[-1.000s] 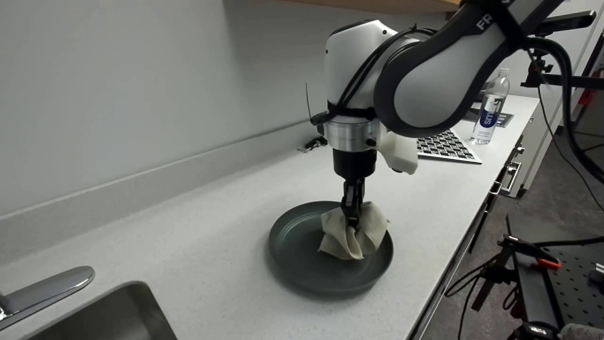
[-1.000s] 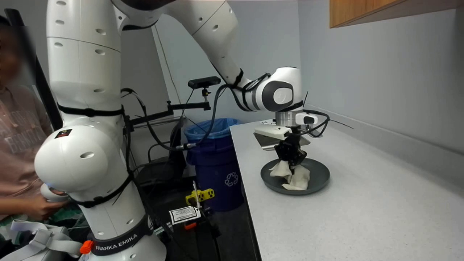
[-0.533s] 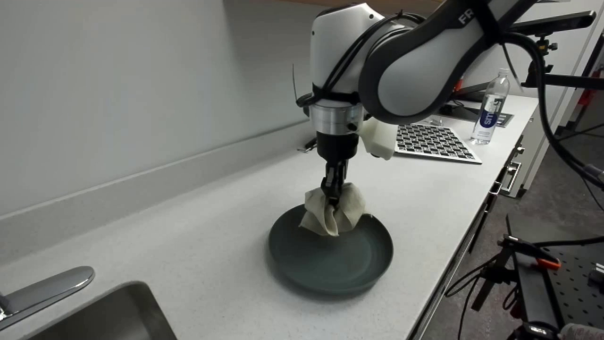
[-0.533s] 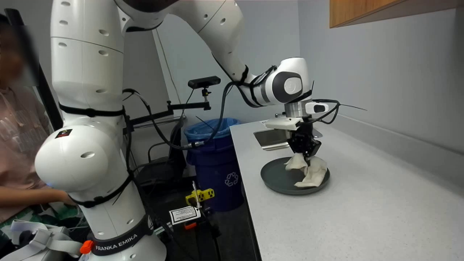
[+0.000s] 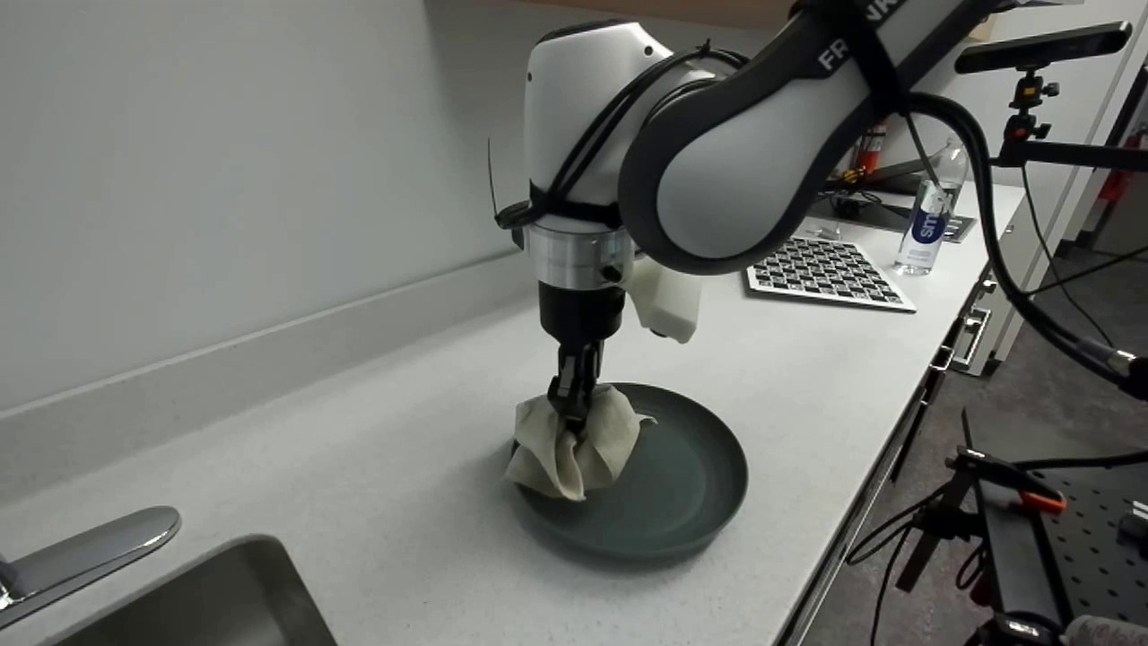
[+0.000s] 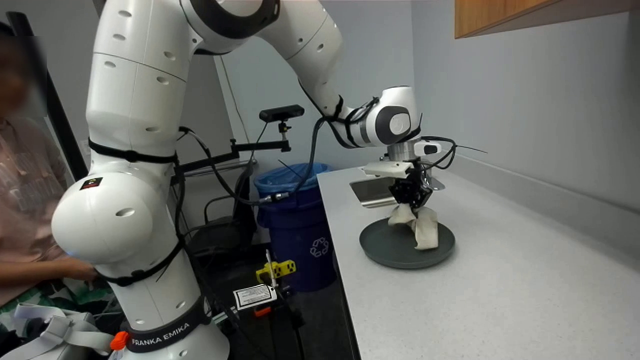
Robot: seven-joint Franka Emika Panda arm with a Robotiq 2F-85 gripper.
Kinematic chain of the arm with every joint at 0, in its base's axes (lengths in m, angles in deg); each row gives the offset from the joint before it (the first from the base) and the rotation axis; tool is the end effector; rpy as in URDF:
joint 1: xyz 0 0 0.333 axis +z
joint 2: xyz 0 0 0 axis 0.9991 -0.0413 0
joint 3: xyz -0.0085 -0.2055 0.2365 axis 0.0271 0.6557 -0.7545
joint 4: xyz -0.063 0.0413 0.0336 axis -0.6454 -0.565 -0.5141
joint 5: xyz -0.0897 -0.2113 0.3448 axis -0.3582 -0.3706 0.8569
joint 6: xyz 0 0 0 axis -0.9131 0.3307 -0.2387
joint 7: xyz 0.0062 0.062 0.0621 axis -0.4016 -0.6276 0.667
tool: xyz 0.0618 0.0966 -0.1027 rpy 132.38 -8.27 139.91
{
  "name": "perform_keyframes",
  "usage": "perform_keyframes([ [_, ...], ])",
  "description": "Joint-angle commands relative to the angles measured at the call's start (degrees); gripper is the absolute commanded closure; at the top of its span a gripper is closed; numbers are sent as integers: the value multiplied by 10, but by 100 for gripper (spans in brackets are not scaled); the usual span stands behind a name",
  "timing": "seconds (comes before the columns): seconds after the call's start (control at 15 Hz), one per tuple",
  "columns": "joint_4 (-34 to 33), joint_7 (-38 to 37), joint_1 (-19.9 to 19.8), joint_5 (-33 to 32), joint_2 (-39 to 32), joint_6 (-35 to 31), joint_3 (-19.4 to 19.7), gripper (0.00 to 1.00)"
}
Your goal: Use the white towel to wipe the the plate
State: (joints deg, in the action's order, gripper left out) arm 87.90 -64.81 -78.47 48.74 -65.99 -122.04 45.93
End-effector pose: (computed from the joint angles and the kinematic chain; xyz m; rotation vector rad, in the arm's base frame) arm 0.6101 0.1569 0.1815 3.0475 0.4534 0.0710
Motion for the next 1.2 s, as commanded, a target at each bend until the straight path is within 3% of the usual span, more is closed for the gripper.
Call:
perform_keyframes([
  [0.0, 3, 56, -10, 43, -5, -4, -25, 97],
  [0.73, 122, 36, -30, 64, 47, 4, 4, 97],
  [1.13, 75, -25, -8, -18, 29, 2, 55, 97],
])
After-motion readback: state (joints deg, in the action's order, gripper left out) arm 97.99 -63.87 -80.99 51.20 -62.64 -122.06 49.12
